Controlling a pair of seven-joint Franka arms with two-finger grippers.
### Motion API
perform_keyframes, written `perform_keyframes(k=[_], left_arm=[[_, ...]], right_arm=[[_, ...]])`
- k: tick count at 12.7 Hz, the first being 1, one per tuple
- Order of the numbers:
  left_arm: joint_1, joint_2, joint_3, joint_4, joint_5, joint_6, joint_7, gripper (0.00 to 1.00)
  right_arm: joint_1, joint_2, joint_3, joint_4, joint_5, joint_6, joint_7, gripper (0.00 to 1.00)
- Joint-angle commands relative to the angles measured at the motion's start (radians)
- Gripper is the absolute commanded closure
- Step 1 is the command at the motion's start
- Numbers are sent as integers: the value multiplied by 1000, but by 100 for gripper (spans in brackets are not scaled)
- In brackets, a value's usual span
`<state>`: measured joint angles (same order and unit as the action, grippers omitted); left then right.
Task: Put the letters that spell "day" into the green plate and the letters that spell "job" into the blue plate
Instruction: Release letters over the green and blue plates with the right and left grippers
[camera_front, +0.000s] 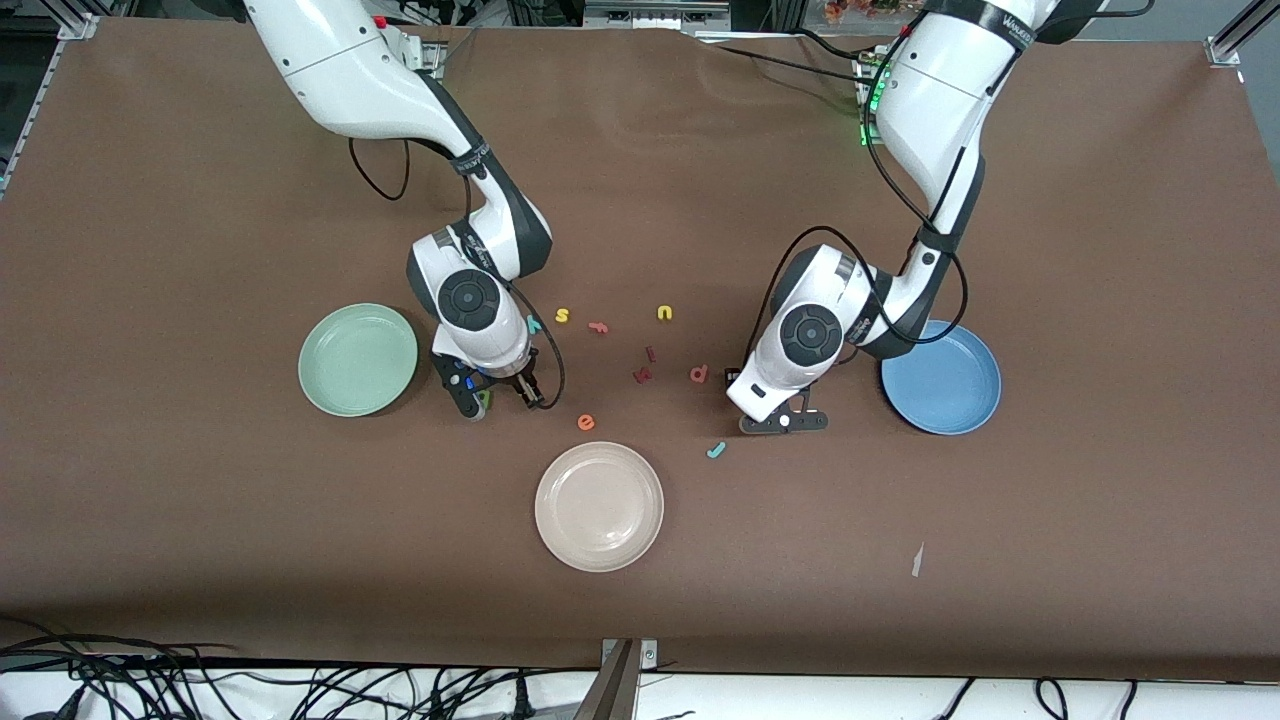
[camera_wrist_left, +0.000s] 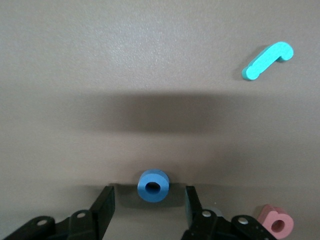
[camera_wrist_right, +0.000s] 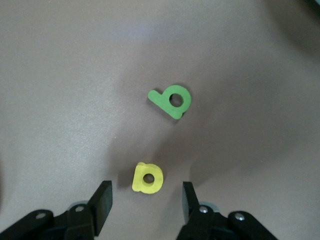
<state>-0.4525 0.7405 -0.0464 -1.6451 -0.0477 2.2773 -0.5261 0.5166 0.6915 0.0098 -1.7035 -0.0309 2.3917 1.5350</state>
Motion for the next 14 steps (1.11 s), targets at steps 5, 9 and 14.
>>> perform_keyframes(k=[5, 9, 14], left_arm=[[-23, 7, 14, 4, 25, 8, -41, 60], [-26, 13, 16, 4, 25, 7, -45, 71], [-22, 8, 17, 8, 25, 1, -40, 79]], right_arm=[[5, 17, -2, -2, 2, 7, 10, 51], [0, -7, -7, 7, 3, 1, -6, 90], [0, -110, -57, 7, 0, -153, -111, 90]])
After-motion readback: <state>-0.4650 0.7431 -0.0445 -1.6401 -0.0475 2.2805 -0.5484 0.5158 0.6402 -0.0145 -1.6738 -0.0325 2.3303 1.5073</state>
